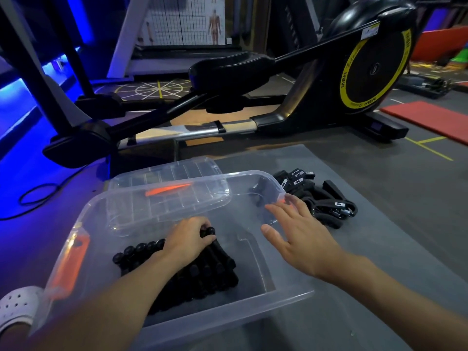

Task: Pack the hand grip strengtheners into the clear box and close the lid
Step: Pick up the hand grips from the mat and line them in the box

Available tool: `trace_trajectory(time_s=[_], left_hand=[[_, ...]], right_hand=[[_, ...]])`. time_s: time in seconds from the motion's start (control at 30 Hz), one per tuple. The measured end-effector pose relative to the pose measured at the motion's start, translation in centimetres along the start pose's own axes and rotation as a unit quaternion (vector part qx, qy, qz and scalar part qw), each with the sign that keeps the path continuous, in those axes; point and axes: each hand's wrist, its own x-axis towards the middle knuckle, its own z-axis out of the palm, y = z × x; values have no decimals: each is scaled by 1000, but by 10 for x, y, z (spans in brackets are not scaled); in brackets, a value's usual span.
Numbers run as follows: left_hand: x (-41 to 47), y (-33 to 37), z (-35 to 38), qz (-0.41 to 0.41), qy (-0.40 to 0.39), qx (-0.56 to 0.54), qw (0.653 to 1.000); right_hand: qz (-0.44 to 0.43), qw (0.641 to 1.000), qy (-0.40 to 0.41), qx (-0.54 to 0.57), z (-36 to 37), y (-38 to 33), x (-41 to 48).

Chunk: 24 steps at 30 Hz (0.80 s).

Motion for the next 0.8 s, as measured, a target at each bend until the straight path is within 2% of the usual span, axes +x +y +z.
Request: trace_trajectory(time_s=[0.2,0.37,0.43,0.47,0.53,0.57,0.6,0.67,0.8], left_hand=[[-3,1,-1,1,4,10,1000],[-8,17,-9,37,32,-31,998],[-9,35,-15,75,54,-46,995],[-11,48,-18,97,65,-55,992],[-13,78,-25,143,87,-79,983],[-14,94,-27,165,98,-94,977],[-15,111,-29,186,107,-108,971],[-12,141,-27,226,118,-122,959],[2,180,-8,245,76,-66,964]], right_hand=[[0,1000,5,2,3,2,1],[-5,1000,6,27,2,3,0],[0,994,22,107,0,4,-1],[17,982,42,183,-2,5,-1],[67,933,103,339,-9,11,0],[86,915,147,365,-11,19,1],[107,909,181,361,-13,29,1],[152,910,194,332,-10,56,2],[220,930,132,262,10,121,5]])
